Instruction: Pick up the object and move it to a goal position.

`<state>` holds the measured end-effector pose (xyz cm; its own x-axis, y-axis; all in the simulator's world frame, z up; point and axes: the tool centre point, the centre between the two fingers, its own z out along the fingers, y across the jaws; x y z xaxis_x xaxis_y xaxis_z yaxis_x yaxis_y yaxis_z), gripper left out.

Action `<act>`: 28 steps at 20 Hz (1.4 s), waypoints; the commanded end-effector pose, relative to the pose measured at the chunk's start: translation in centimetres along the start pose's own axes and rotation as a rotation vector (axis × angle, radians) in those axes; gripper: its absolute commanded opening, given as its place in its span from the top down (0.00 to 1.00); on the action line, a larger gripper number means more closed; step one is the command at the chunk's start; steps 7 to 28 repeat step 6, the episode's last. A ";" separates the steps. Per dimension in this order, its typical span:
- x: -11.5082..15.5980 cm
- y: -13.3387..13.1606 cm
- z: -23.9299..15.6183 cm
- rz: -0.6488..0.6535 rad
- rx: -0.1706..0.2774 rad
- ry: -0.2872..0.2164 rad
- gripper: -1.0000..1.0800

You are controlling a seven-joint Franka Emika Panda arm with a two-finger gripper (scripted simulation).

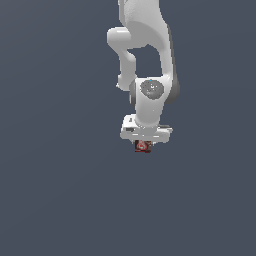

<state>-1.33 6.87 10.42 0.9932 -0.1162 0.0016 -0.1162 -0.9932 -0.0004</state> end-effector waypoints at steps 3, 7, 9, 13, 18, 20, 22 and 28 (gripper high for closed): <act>0.0 -0.1 -0.2 0.001 0.000 -0.001 1.00; 0.1 0.0 -0.1 0.001 0.000 -0.001 1.00; 0.1 0.0 -0.1 0.001 0.000 -0.001 1.00; 0.1 0.0 -0.1 0.001 0.000 -0.001 1.00; 0.1 0.0 -0.1 0.001 0.000 -0.001 1.00; 0.1 0.0 -0.1 0.001 0.000 -0.001 1.00; 0.1 0.0 -0.1 0.001 0.000 -0.001 1.00; 0.1 0.0 -0.1 0.001 0.000 -0.001 1.00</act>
